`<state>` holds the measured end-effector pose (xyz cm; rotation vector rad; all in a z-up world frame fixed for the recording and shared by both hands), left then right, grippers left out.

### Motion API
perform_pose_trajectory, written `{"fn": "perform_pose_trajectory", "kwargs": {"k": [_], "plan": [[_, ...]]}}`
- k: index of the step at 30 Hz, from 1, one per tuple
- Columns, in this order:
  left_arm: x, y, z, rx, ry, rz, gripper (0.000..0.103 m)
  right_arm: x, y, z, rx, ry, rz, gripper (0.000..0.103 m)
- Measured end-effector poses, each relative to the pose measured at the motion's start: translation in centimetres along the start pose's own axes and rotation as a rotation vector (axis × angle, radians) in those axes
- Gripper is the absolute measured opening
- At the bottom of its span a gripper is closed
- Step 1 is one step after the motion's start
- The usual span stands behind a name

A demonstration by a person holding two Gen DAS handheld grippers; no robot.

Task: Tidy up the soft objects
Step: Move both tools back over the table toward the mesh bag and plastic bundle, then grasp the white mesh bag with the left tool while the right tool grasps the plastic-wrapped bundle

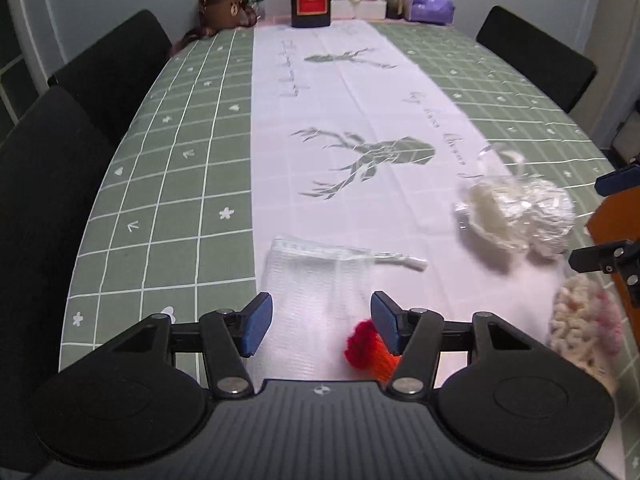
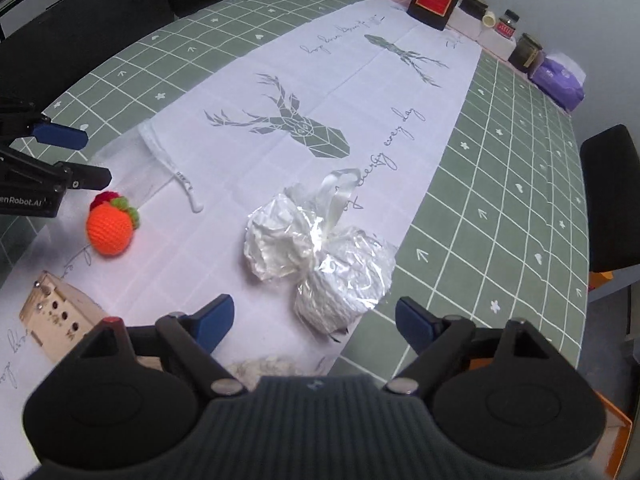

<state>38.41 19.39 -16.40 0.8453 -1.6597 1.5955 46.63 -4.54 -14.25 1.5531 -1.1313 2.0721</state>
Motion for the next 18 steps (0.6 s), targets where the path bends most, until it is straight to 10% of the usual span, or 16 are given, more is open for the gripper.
{"fn": "perform_pose_trajectory", "kwargs": {"k": [12,18], "plan": [[-3.1,1.1,-0.6,0.050,-0.020,-0.048,0.065,-5.5,-1.6,0.8,0.024,0.020,-0.060,0.088],[-3.2,1.3,-0.2,0.059,-0.025,-0.031,0.042,-5.8,-1.4,0.8,0.019,0.014,-0.045,0.080]]}}
Point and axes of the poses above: each gripper's, at about its wrist camera, not at the fingertips, and x roughly against the way its jaws point, z to its right, y to its underside, the point moved 10 cm from there along -x, roughly the way its jaws point, and after that the axes turned 1 degree about -x, right-handed, at the moved point
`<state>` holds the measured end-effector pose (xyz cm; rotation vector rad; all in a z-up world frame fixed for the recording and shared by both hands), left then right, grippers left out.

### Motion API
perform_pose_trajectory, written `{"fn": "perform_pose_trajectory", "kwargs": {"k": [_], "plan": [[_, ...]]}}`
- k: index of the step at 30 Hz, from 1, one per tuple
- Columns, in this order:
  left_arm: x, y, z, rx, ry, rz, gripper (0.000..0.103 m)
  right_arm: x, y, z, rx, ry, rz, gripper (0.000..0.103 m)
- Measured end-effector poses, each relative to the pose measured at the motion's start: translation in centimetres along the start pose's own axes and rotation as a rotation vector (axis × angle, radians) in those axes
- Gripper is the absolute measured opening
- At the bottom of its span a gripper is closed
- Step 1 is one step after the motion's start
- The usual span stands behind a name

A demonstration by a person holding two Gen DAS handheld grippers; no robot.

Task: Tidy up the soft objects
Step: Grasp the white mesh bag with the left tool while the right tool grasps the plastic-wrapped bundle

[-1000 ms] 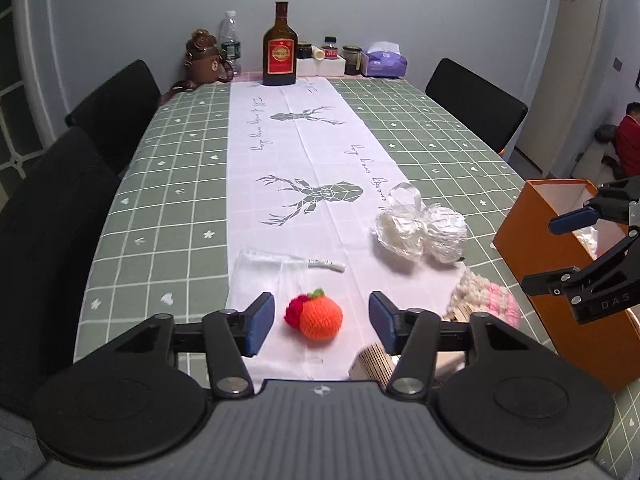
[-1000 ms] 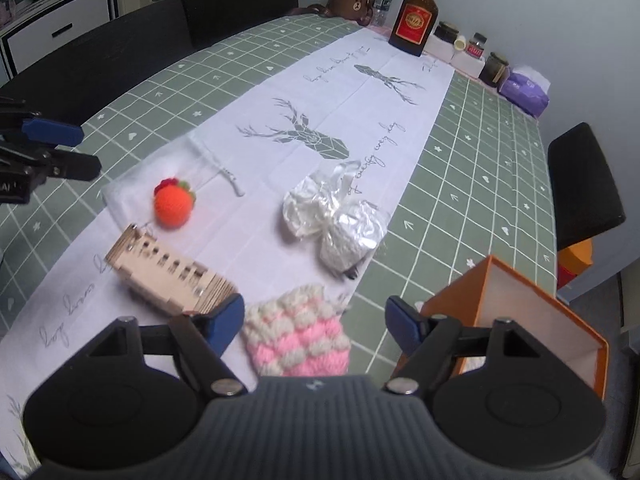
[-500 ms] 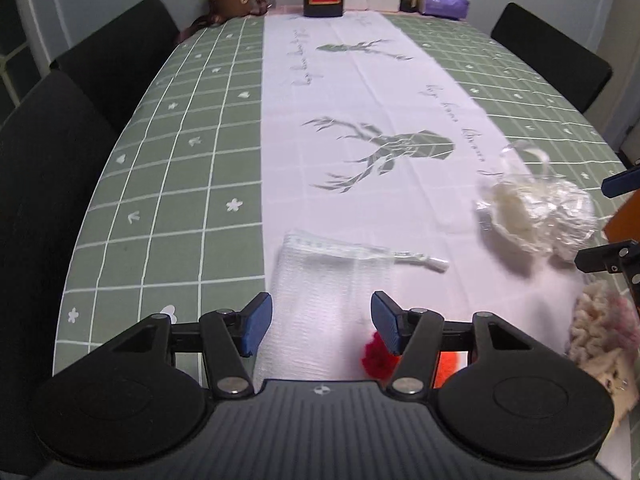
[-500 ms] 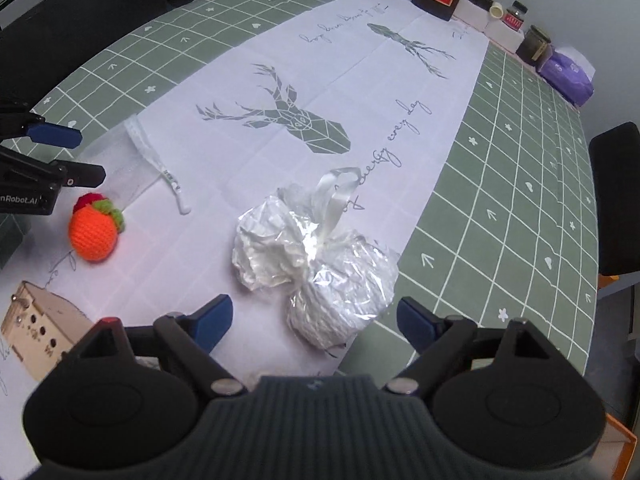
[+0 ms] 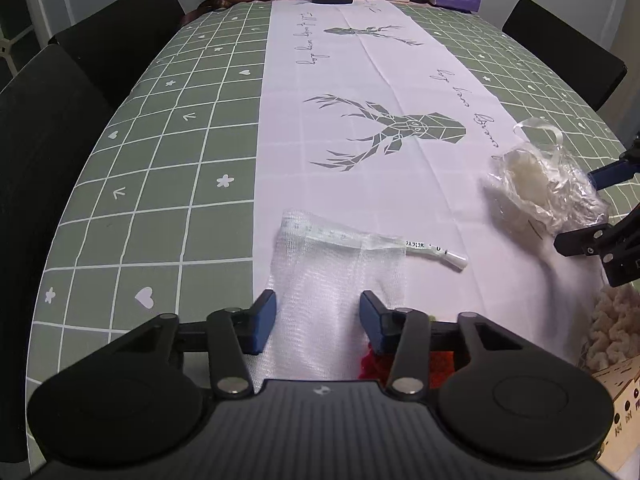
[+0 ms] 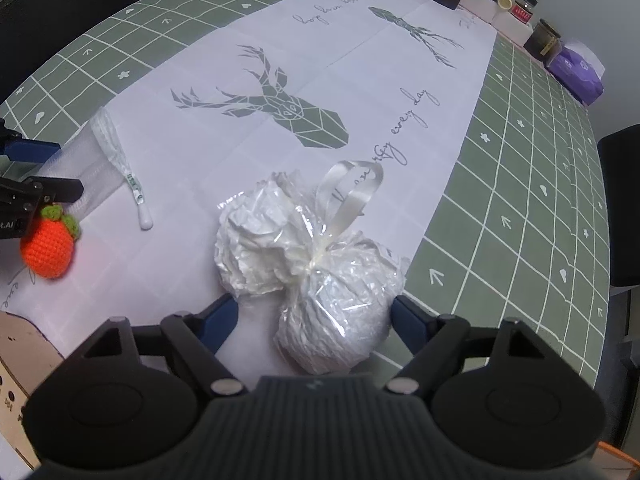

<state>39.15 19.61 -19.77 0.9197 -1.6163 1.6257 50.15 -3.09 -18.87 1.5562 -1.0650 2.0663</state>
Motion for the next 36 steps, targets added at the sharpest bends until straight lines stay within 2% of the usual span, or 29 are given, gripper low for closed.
{"fn": "perform_pose_trajectory", "kwargs": {"k": [1,3,6,8,9,10,14,18,24,36], "plan": [[0.1,-0.1,0.1,0.001,-0.004,0.003,0.036,0.0,0.0,-0.1,0.003,0.003,0.002,0.077],[0.1,-0.1,0.3,-0.006,-0.003,0.004,0.019,0.0,0.1,-0.2,0.009,0.009,0.002,0.072],[0.0,-0.2,0.4,-0.011,-0.008,0.019,0.006,0.0,0.3,-0.6,0.039,0.027,0.003,0.066],[0.1,-0.2,0.3,-0.003,-0.003,0.031,0.002,0.2,0.5,-0.9,0.054,0.036,0.006,0.061],[0.2,-0.3,0.1,0.007,0.004,0.036,0.001,0.3,0.5,-0.9,0.058,0.041,0.008,0.059],[0.4,-0.4,-0.1,0.021,0.007,0.042,0.001,0.4,0.5,-0.9,0.060,0.049,0.011,0.051],[1.8,-1.5,-1.2,0.042,-0.024,0.081,0.001,1.3,0.3,-0.7,0.046,0.051,0.027,0.046],[3.6,-2.8,-2.3,0.059,-0.052,0.108,0.001,2.5,-0.1,-0.8,0.035,0.048,0.040,0.045],[6.7,-3.6,-2.7,0.067,-0.075,0.097,0.001,5.2,-0.3,-1.2,0.010,0.029,0.049,0.045],[13.6,-3.3,0.2,0.112,-0.018,0.087,0.001,12.5,1.1,-2.2,0.003,0.010,0.096,0.045]]}}
Point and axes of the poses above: each gripper's, at about its wrist camera, not at the fingertips, and x roughly against the way its jaws point, z to its right, y to its underside, the point moved 10 cm from there along -x, roughly the way its jaws point, and after that the axes turned 1 degree about -x, right-handed, at the moved point
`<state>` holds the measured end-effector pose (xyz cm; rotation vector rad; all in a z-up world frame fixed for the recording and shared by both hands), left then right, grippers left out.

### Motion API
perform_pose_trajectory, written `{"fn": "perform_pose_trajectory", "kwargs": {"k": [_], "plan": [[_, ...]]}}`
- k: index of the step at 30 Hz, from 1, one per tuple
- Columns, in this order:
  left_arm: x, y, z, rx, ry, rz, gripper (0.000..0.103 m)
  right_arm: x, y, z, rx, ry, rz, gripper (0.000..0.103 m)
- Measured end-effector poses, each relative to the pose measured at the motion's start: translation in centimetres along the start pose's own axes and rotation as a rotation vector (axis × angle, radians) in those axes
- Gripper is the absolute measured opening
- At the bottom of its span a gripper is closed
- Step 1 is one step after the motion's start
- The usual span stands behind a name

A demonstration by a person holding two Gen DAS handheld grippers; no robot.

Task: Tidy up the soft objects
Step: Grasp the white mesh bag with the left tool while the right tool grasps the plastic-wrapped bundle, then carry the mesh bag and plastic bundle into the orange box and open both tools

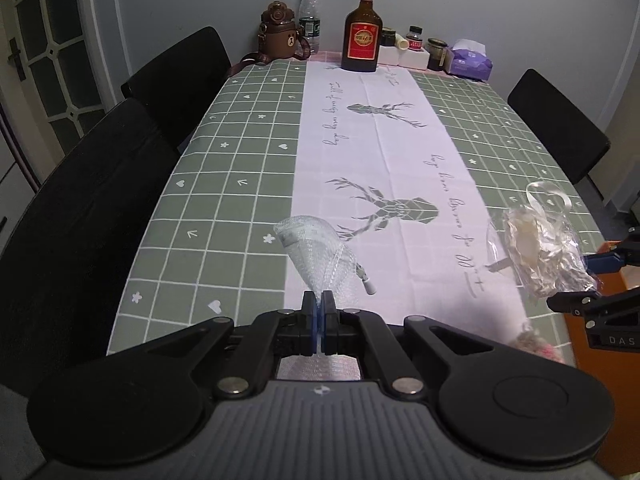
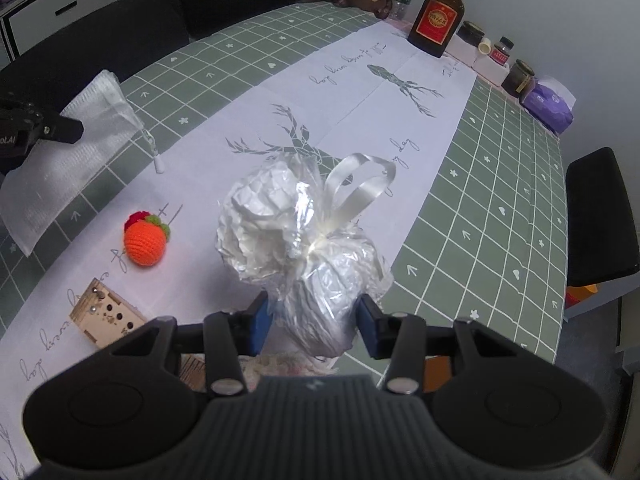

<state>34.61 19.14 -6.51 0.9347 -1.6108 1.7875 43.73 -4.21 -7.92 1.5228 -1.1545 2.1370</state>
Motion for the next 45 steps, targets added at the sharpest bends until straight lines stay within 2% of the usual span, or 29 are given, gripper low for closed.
{"fn": "perform_pose_trajectory", "kwargs": {"k": [6,14,18,25,31,36,39,45], "plan": [[3.4,0.4,3.7,-0.009,0.064,0.026,0.001,4.2,1.2,0.9,-0.015,0.019,0.030,0.045],[7.2,0.2,10.3,-0.026,0.153,0.084,0.001,9.0,4.5,3.9,-0.063,0.076,0.068,0.046],[8.3,0.2,14.7,-0.031,0.209,0.104,0.001,10.4,6.5,6.1,-0.092,0.106,0.071,0.046],[9.2,1.0,23.3,-0.027,0.354,0.100,0.001,12.0,10.7,10.8,-0.158,0.159,0.058,0.046],[8.5,2.4,29.3,-0.027,0.478,0.056,0.001,12.3,14.6,14.8,-0.201,0.193,0.014,0.046],[6.3,3.9,32.2,0.001,0.549,-0.012,0.001,11.5,18.1,16.5,-0.225,0.192,-0.048,0.047],[5.0,5.0,33.4,0.002,0.557,-0.046,0.001,10.1,19.6,17.1,-0.223,0.186,-0.087,0.047],[2.4,6.1,34.1,0.002,0.526,-0.081,0.001,7.5,20.8,17.4,-0.222,0.169,-0.138,0.047]]}}
Point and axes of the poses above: each gripper's, at about its wrist camera, not at the fingertips, and x roughly against the way its jaws point, z to its right, y to its underside, the point moved 10 cm from there along -x, roughly the way its jaws point, and after that the axes turned 1 degree about -x, right-handed, at the moved point
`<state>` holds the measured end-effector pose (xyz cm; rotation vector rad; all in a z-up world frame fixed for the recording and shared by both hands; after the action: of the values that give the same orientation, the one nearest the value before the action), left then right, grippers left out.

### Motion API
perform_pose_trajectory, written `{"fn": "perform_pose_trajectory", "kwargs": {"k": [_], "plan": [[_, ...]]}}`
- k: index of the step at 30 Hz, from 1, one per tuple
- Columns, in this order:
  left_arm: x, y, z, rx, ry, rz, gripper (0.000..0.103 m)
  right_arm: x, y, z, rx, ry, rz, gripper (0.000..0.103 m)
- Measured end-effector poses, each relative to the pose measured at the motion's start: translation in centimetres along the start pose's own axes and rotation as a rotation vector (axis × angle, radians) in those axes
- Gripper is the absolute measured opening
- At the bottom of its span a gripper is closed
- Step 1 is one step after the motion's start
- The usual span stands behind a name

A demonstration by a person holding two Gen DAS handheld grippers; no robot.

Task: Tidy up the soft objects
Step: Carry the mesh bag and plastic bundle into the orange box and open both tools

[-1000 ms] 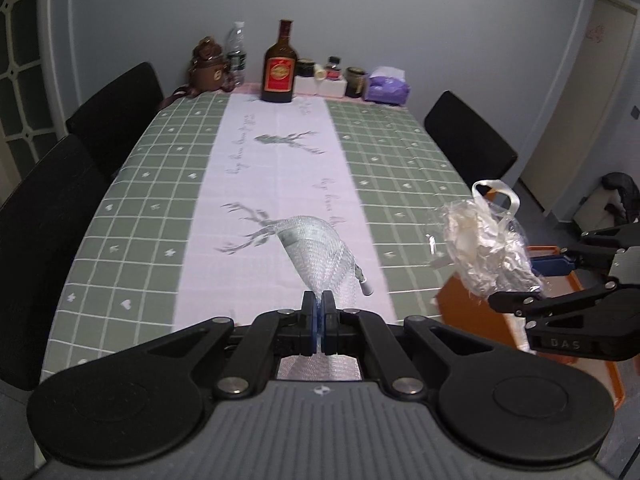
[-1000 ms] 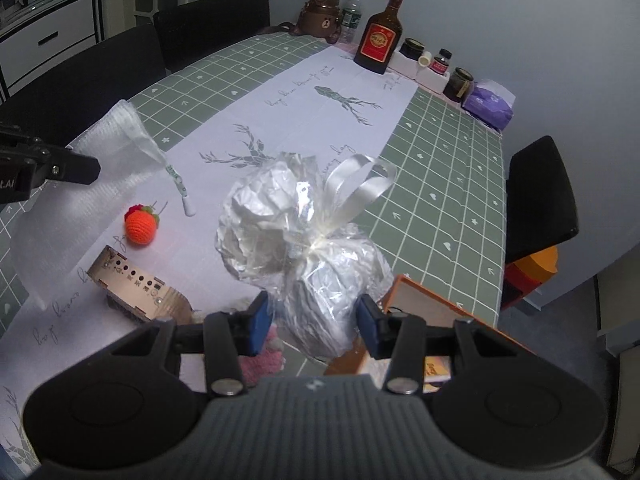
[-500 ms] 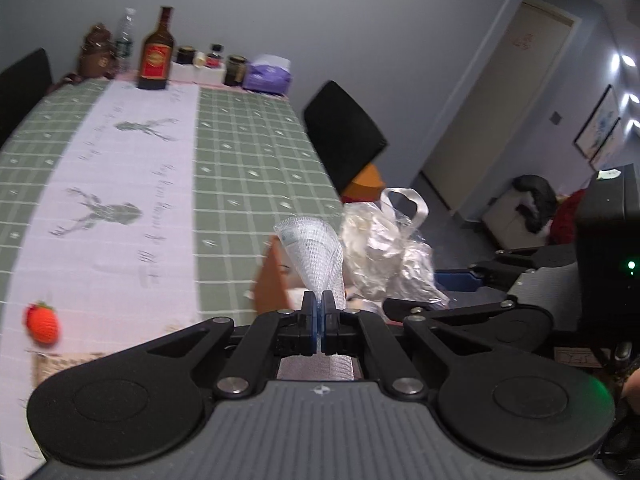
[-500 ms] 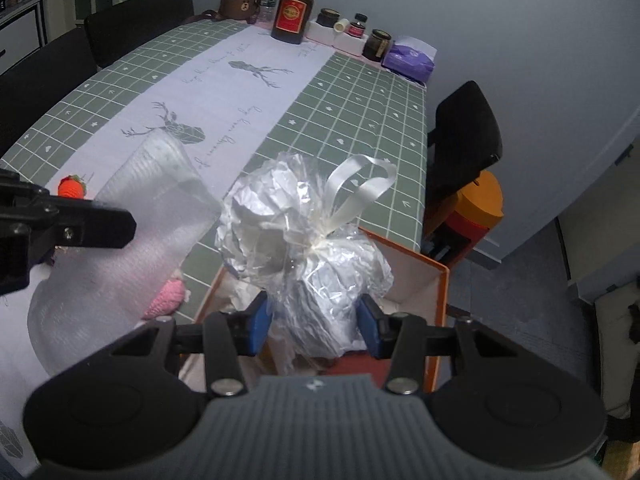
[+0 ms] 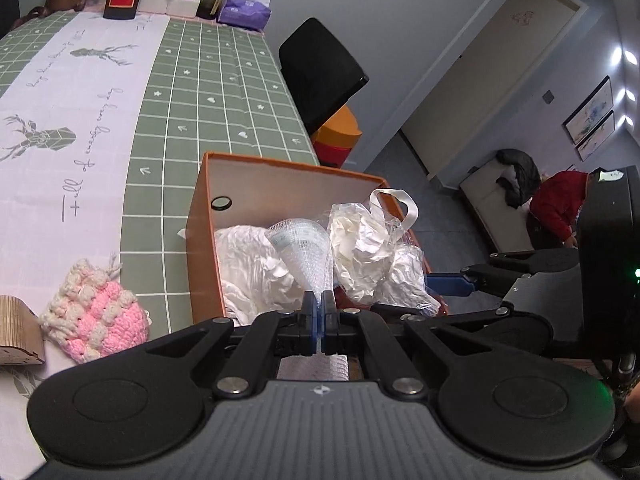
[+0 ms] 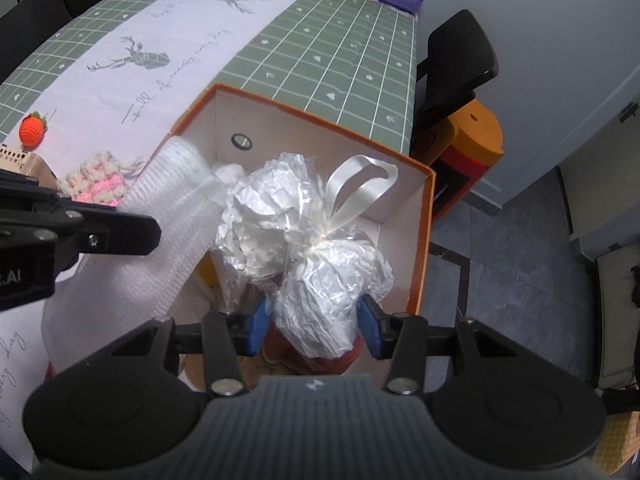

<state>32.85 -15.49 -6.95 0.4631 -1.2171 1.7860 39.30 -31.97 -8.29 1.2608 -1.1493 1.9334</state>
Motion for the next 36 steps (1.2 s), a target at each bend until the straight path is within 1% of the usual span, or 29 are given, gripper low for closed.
{"fn": "perform_pose_trajectory", "kwargs": {"k": [9,16,18,21,22,24,26,28,31,32,33,36], "plan": [[-2.2,0.4,-0.8,0.007,-0.024,-0.028,0.001,-3.6,-0.1,-0.6,0.023,-0.022,-0.050,0.050],[-2.9,0.7,-1.6,0.035,-0.037,-0.036,0.002,-4.8,0.0,-0.8,0.047,0.002,-0.073,0.052],[-3.1,0.8,-1.8,0.041,-0.045,-0.042,0.005,-4.8,0.2,-0.9,0.052,0.009,-0.075,0.052],[-3.2,1.0,-1.9,0.043,-0.047,-0.051,0.007,-4.6,0.4,-0.7,0.045,0.007,-0.071,0.053],[-3.1,1.0,-1.9,0.046,-0.045,-0.053,0.009,-4.5,0.4,-0.6,0.047,0.009,-0.070,0.055],[-2.8,1.0,-1.8,0.055,-0.036,-0.050,0.018,-4.2,0.4,-0.5,0.050,0.017,-0.067,0.057],[-2.4,0.8,-1.5,0.051,-0.030,-0.042,0.022,-3.8,0.4,-0.5,0.053,0.018,-0.061,0.062],[-1.8,0.5,-1.3,0.041,-0.029,-0.026,0.031,-3.3,0.3,-0.4,0.053,0.021,-0.051,0.065],[-0.9,-0.2,-0.9,0.032,-0.028,0.000,0.040,-2.4,0.0,-0.3,0.054,0.022,-0.033,0.068],[-0.5,-0.4,-0.8,0.029,-0.023,0.008,0.041,-2.1,-0.1,-0.2,0.055,0.023,-0.028,0.073],[-0.2,-0.6,-0.8,0.026,-0.021,0.013,0.042,-1.7,-0.3,-0.3,0.056,0.028,-0.021,0.075],[0.9,-1.2,-0.7,0.019,-0.013,0.033,0.042,-0.5,-0.8,-0.2,0.059,0.040,0.001,0.076]]}}
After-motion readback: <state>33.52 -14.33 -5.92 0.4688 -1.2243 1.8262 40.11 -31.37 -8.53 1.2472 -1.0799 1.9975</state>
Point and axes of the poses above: each gripper's, at about its wrist camera, not at the fingertips, and x roughly against the way its jaws point, z to its right, y to its underside, the point moved 10 cm from there along -x, roughly the way its jaws point, and after that the axes turned 1 degree about -x, right-handed, at the moved point
